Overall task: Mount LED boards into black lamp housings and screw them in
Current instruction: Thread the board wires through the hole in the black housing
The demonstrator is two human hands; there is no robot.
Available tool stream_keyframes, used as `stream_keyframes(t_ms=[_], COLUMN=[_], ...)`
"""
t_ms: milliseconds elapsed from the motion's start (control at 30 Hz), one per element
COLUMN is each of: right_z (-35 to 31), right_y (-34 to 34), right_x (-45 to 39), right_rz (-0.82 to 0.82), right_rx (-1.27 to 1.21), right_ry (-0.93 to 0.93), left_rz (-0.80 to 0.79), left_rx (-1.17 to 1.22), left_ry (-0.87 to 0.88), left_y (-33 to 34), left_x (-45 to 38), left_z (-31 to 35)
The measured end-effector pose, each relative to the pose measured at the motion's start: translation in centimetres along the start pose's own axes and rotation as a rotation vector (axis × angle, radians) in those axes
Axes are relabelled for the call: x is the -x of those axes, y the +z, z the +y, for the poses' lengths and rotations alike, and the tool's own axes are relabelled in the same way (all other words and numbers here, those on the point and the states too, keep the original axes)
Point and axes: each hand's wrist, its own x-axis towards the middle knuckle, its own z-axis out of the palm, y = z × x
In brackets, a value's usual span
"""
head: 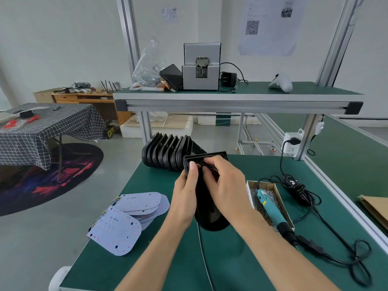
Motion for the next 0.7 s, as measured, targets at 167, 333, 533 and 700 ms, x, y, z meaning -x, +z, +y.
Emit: stream_keyframes(t_ms=[167,333,533,700], right_z=[-0.4,-1.1,-1.5,-1.8], right_y=[0.3,-0.2,-0.6,-1.5], right_x=[-0.1,0.0,0.1,-0.2], right_rz=[-0.059,-0.111,-0.192,-0.286], right_rx=[0.107,0.217,0.286,0.100], right_ry=[-0.023,-0.046,-0.008,-0.003], left_rz=[0.010,0.014,0.007,0.022], left_rx=[-0.092,-0.167,-0.167,-0.191], left_ry=[0.026,0.086,0.077,0.088], left_y=[0.3,0.0,0.0,-0.5], left_x=[0.1,0.4,1.0,0.8], left_z=[-0.4,-0.7,-1.3,-0.4])
